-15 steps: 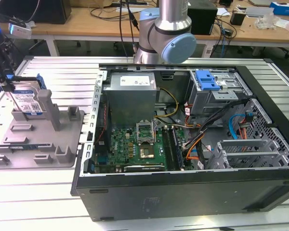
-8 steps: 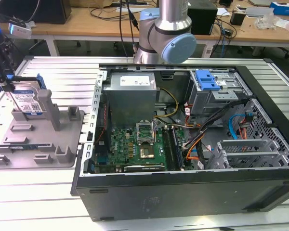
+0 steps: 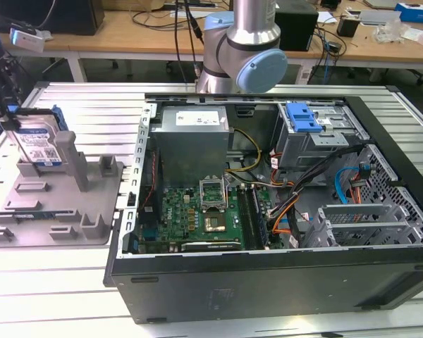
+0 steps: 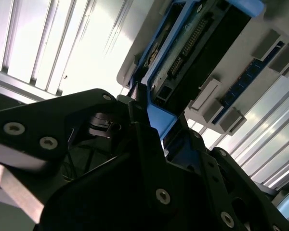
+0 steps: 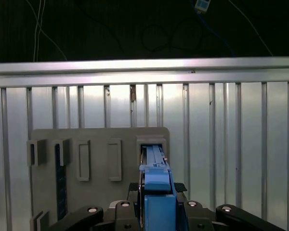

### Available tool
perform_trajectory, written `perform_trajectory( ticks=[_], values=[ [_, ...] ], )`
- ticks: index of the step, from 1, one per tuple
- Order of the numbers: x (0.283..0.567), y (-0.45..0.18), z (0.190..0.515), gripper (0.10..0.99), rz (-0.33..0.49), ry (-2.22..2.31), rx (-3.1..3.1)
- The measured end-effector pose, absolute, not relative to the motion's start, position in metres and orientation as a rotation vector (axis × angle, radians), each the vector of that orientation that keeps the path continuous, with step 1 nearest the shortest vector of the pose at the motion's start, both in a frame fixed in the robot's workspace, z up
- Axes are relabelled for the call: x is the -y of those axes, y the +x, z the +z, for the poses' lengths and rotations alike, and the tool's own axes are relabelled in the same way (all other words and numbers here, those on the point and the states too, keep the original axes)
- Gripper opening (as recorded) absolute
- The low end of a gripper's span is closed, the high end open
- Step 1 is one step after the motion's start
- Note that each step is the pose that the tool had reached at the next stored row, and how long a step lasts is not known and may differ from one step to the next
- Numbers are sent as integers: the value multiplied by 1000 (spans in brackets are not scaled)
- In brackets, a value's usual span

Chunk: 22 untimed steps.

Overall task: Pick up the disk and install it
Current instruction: 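Pick up the disk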

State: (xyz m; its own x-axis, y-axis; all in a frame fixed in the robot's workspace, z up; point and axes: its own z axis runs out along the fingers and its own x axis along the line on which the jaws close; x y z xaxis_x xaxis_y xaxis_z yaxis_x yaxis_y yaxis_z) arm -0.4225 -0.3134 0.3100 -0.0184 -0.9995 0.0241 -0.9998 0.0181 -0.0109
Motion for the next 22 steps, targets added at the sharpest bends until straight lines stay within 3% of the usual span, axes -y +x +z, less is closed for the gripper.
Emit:
perform_trajectory(
  ticks=[22],
  values=[
    [313,-423,387,365,46,2198,2238]
  ],
)
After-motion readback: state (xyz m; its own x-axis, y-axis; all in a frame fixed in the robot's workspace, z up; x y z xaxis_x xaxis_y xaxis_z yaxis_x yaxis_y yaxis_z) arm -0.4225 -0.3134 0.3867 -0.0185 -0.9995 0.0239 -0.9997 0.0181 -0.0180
